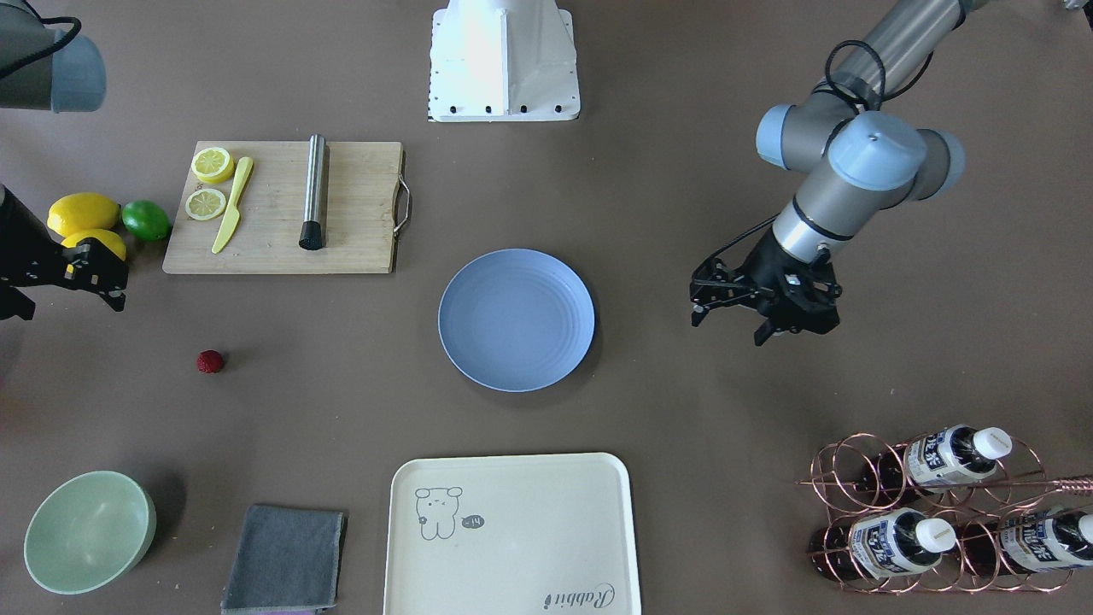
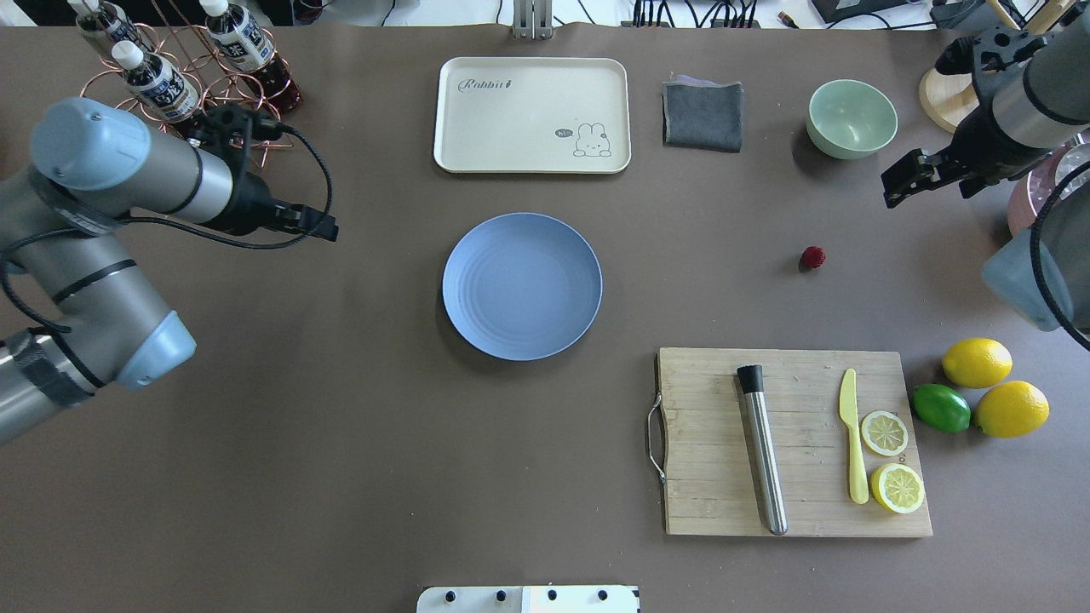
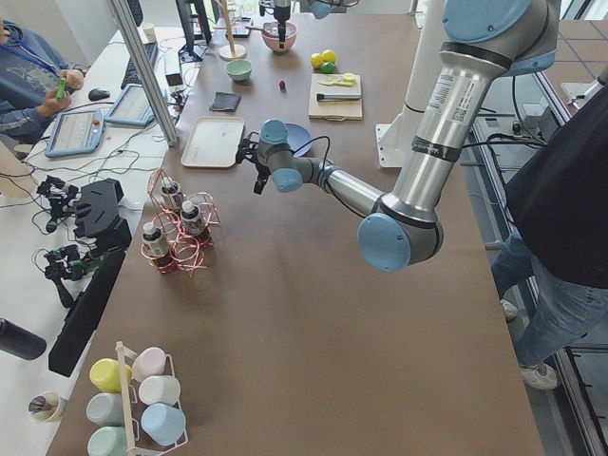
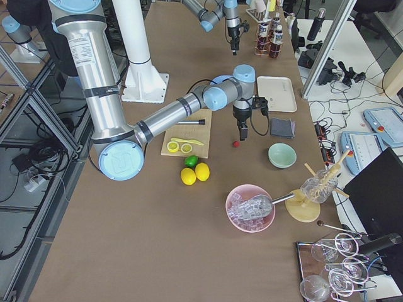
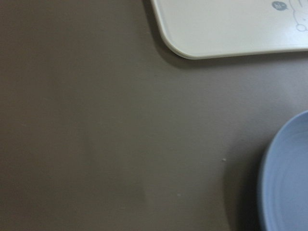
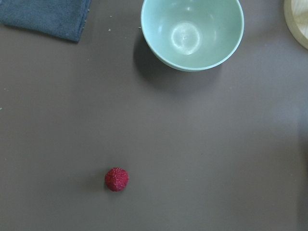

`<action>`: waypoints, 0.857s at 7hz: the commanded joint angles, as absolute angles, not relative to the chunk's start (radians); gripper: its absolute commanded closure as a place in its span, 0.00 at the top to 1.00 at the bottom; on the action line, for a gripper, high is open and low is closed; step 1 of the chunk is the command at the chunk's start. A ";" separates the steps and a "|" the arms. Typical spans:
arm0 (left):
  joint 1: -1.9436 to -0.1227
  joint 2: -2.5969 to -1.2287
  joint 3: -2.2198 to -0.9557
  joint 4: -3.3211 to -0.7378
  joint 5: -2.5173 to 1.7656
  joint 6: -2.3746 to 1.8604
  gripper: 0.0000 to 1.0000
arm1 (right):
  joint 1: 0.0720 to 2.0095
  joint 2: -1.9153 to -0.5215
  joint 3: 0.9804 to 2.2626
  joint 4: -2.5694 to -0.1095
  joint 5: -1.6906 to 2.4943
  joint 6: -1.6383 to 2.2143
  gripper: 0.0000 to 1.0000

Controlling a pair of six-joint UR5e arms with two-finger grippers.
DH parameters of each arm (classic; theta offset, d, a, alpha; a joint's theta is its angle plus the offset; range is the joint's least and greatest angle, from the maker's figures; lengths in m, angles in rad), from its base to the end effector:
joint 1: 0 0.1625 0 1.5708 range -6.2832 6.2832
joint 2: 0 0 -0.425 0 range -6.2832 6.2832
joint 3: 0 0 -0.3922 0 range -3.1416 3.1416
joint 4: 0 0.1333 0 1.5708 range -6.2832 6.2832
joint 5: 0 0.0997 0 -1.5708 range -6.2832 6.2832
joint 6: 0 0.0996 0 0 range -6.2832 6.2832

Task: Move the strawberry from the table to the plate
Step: 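Withdraw the left arm while the right gripper moves down over the red strawberry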

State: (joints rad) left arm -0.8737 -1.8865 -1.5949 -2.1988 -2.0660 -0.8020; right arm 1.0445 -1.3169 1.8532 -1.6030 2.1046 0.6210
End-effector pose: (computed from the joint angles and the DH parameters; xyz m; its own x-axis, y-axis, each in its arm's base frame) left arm 0.3388 -0.5386 0.4034 0.5560 0.2889 -0.7794 0.0511 0.9240 0.3790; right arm -0.2162 -0.5366 0.4004 0.7609 -0.0840 0.6434 -0.0035 0.9910 0.1336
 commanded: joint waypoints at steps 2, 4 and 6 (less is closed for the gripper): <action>-1.229 -1.631 -1.638 -2.172 -2.279 -0.305 0.99 | 0.970 -1.282 1.832 -1.580 2.054 0.706 0.98; -1.391 -1.582 -1.599 -2.119 -2.480 -0.172 0.99 | 0.945 -1.281 1.688 -1.339 2.052 0.803 0.97; -1.396 -1.578 -1.601 -2.125 -2.487 -0.158 0.99 | 0.917 -1.281 1.576 -1.171 2.043 0.860 0.91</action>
State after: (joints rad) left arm -1.3844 -1.5844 -1.6031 -2.1245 -2.4720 -0.1746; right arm 0.9356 -1.2815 1.6386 -1.2591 2.0493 0.8248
